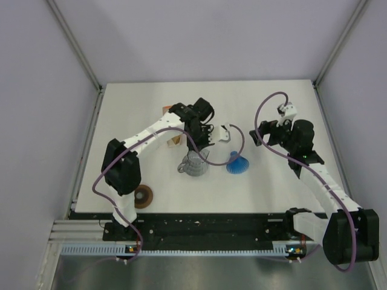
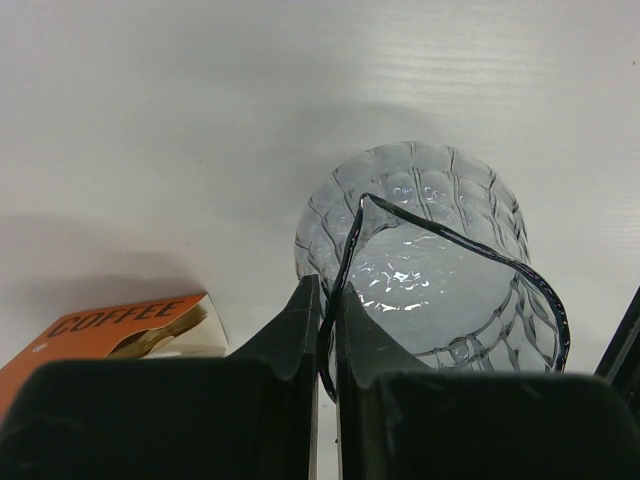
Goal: Place the coffee filter in the dripper
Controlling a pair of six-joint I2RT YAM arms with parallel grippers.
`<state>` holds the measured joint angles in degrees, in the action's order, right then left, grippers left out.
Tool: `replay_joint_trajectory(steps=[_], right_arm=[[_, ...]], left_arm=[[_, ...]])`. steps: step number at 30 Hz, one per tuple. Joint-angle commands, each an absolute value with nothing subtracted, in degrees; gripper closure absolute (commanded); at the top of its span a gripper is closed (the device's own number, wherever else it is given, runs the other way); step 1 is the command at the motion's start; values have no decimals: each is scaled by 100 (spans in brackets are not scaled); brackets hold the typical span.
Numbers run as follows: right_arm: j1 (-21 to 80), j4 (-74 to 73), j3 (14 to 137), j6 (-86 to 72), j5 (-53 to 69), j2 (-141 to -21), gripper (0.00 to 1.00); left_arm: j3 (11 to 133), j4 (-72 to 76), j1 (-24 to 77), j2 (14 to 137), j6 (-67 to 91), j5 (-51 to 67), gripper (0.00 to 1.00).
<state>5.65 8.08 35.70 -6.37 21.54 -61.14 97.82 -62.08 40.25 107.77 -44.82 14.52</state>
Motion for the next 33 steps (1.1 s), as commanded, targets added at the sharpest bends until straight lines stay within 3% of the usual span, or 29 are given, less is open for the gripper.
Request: replay_joint_trajectory(steps=[1,11,13,20,22,28,33], right_arm=[[650,1002,3779,-562,2118,-5959,2],[659,993,3779,-536,2083,-5889,2],[659,993,3779,-536,2083,-5862,2],[668,976,3797,-536,2092,-5827,2],[668,976,3797,-545,2100,-5827,2],[677,958,3797,-554,2127,-5731,2],[685,1072,3762,-633,2214,-5713,2]], left_arm=[[9458,-5732,3981,10670,-4860,1318,100],[8464,-4694,3990,10608,-4667,1661,98],[8411,-4667,3973,10565,-4658,1670,90],[8964,-5141,3946,10223,-4132,1538,42],[9236,-5500,3903,10047,-3956,1608,37],[9651,-6941,3070,9213,-3700,2302,36],[8160,-7277,1497,8053,-3972,2058,37]])
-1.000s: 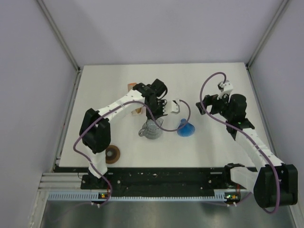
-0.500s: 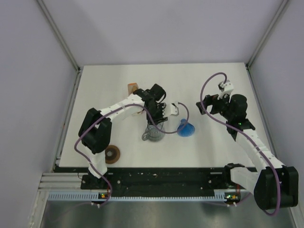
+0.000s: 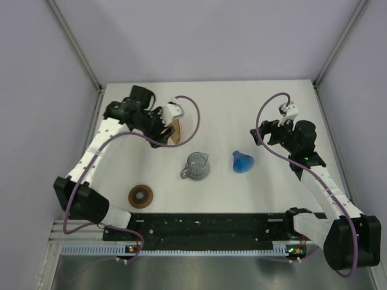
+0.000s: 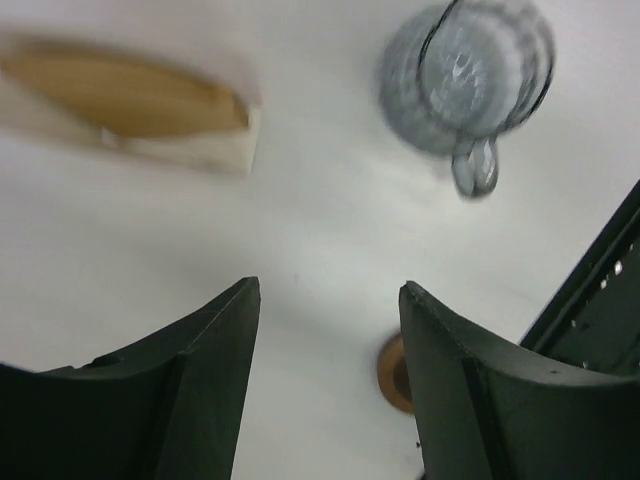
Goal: Place the coffee filter in the dripper
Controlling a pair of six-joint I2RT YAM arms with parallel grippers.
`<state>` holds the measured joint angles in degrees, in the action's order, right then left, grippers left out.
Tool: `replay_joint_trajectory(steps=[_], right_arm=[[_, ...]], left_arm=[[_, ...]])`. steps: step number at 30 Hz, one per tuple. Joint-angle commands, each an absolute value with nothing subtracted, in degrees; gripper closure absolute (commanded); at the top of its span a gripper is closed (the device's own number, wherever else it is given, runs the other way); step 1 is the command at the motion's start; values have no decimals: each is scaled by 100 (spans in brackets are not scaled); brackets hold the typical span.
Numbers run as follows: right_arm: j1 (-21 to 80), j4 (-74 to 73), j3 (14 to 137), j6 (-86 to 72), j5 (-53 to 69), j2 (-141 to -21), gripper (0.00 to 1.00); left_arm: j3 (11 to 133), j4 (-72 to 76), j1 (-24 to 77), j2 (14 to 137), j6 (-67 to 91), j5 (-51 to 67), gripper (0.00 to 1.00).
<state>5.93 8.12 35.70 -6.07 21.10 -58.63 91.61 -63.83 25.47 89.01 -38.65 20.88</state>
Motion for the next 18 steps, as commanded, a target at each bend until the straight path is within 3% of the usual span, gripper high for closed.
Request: replay_joint_trajectory(steps=[1,8,18], right_arm=[[686,1098,3762,-650,2241,-5713,1],[712,1178,3753,-738,2399,-5686,2],[729,1204,3691,-747,2408,-5572,2]], left_arm=[[7826,-7251,1268,7825,-4007,1891,37],[5399,-6145,738,6804,-3762,809,48],[4140,-5327,738,6829,-3744,711,50]])
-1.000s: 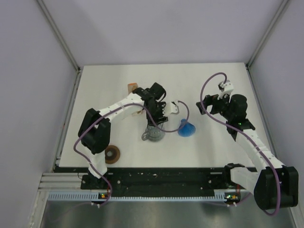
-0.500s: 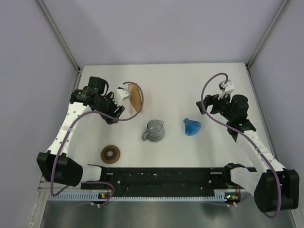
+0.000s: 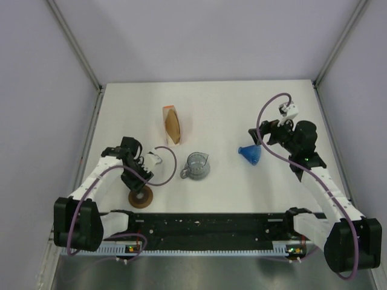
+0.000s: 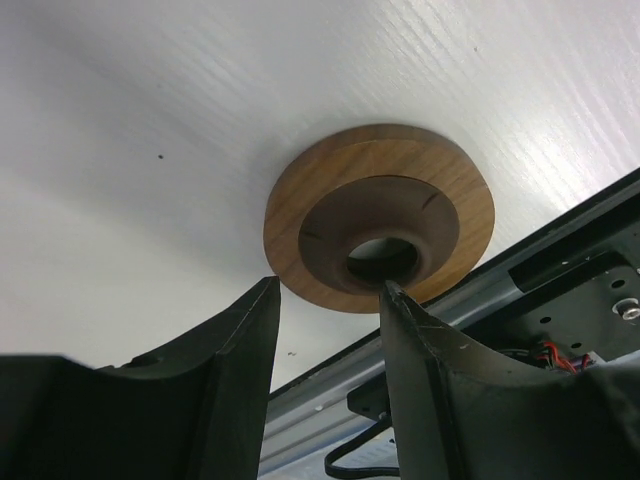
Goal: Place the coffee filter in the dripper
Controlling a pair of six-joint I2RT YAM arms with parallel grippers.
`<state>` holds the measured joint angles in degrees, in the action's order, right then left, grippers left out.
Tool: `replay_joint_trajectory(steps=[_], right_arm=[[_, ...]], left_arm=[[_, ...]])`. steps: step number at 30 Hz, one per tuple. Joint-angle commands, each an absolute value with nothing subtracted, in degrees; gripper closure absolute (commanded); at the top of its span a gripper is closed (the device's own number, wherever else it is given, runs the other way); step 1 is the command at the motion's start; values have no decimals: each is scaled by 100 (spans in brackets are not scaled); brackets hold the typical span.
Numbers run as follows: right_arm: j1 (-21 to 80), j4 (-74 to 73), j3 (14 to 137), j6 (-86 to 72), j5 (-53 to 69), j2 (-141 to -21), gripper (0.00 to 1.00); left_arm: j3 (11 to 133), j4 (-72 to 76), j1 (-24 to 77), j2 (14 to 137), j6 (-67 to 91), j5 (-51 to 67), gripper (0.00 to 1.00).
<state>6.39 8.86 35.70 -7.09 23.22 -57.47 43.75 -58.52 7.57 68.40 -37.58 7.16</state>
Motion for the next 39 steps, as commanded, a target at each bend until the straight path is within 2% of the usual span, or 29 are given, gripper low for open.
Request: replay_joint_trajectory(steps=[1,5,10,12,15,21,27,31,36,39], right_arm=[[721,1204,3691,-756,2400,-5581,2],[738,1187,3691,-747,2391,-5572,1],[765,1178,3691,-747,2382,-5581,2],[782,1169,3700,-738,2356,-5572,2],[852,1090,3770,-738,2286,-5598,2],[1308,773,4165,-896,2188,-5748,3],[3100,993,4867,-984,2205,-6563,3],[3927,1361,5536,-1134,3012,-7363,3],[4464,1668,5767,665,4505,-7691,3],[4456,1934,5721,1281,5070,-7541,3]], left_arm=[[4087,-5274,738,6864,-3744,773,50],[3728,-4529,738,6987,-3525,441,52],[3262,-3755,773,6926,-3358,483,61],[3007,-3351,782,6882,-3384,387,70],[2918,-3103,782,6899,-3332,272,100],[3873,-3400,660,6680,-2892,474,100],[5877,-4717,571,7127,-2400,1878,100],[7108,-5772,571,7365,-2381,3317,100],[7795,-6617,580,7217,-3014,5331,100],[8041,-7091,729,7145,-3418,5730,100]])
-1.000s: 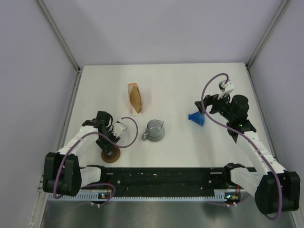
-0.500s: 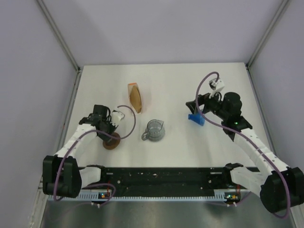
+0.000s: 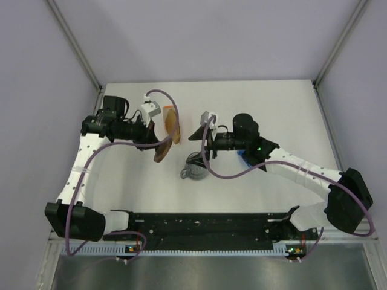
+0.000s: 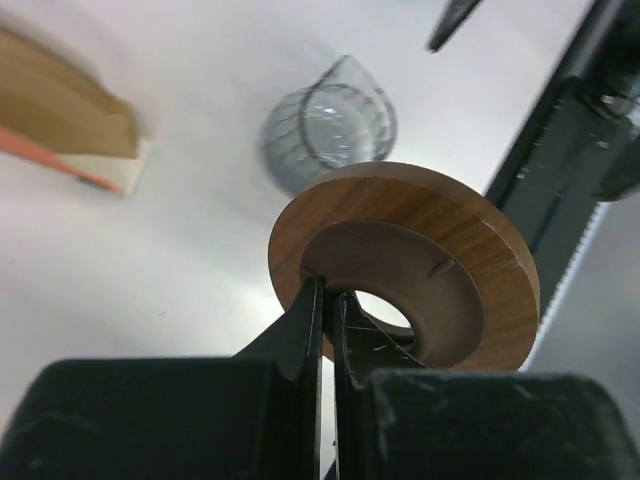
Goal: Place the coffee filter in the dripper
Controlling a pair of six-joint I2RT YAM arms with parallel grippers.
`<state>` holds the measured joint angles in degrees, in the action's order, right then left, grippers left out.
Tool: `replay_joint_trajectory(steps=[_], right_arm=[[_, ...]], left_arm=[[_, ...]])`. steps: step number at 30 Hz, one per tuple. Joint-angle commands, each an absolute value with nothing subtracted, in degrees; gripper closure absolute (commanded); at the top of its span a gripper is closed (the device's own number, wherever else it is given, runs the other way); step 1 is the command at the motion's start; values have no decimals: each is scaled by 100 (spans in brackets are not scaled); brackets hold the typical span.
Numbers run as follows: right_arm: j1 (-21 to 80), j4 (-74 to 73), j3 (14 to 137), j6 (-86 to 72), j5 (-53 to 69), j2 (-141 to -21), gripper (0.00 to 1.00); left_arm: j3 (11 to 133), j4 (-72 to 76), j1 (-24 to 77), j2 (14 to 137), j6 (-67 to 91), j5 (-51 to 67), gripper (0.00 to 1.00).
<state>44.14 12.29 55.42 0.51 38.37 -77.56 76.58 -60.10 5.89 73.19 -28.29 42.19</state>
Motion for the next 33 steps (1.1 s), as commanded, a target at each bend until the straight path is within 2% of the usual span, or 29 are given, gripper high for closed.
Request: replay_joint_trajectory(steps=[1,3,9,18,23,25,26,30,31,33], right_arm=[[4456,1873,5791,1414,5150,-7532,3],[4456,1662,6002,1634,5255,-7619,6],[4614,765,6574,1934,5704,-8068,35],[4772,747,6565,1846,6213,-8042,67],[4772,765,6600,1521,6267,-8095,97],[4764,616,6618,1468,6153,-8069,100],[4764,476,6609,1450,5987,-8007,100],[4519,-148,6460,1119,5011,-7814,100],[4396,-210,6451,942,5018,-7831,100],[4123,-298,6425,319,5211,-7927,100]], left_arm=[[8138,-7293,825,7172,-3558,5739,100],[8218,-7566,1019,7198,-3752,5835,100],[8340,-7673,1599,7251,-3736,5924,100],[8446,-7366,1644,7383,-3455,5986,100],[8350,-7102,1652,7427,-3183,5915,100],[8315,-6822,1644,7418,-2867,5723,100],[8271,-6646,1644,7418,-2683,5504,98],[8148,-5645,1442,7418,-1759,3898,49],[8121,-5477,1354,7444,-1610,3685,45],[8147,-5248,1240,7549,-1407,3324,43]])
